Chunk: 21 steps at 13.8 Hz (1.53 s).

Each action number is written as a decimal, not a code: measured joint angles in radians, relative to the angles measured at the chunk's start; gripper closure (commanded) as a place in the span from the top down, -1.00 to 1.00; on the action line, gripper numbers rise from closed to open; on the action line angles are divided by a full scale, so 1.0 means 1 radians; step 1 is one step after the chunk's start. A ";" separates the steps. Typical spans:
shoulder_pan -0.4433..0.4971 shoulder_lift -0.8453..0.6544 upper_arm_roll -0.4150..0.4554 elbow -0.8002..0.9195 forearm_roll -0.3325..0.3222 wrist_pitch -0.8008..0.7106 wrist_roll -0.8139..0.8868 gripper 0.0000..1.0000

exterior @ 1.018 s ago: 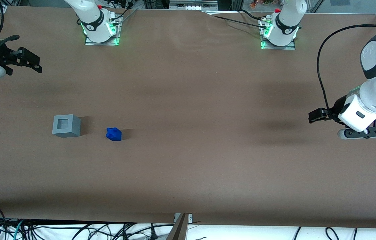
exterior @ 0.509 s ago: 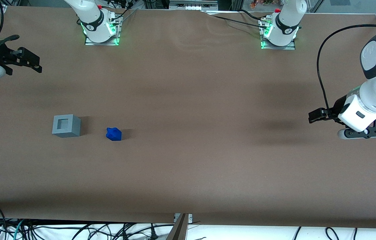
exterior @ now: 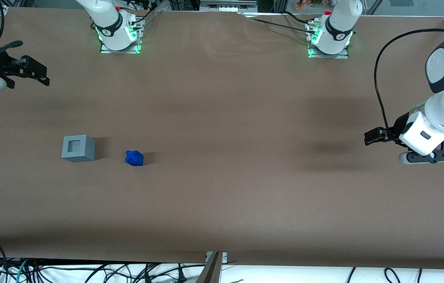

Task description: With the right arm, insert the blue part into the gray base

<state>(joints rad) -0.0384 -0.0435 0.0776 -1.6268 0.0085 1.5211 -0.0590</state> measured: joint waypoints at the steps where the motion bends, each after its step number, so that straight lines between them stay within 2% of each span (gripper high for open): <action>1: 0.000 0.000 0.000 0.000 0.000 0.000 0.000 0.98; 11: 0.011 0.009 0.010 -0.012 0.009 0.006 0.022 0.98; 15: 0.094 0.078 0.020 -0.036 0.011 0.081 0.131 0.98; 18: 0.105 0.099 0.021 -0.038 0.011 0.106 0.143 0.98; 21: 0.138 0.145 0.022 -0.106 0.012 0.251 0.208 0.98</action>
<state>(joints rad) 0.1001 0.1016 0.0992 -1.7325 0.0207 1.7716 0.1491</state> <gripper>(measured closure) 0.009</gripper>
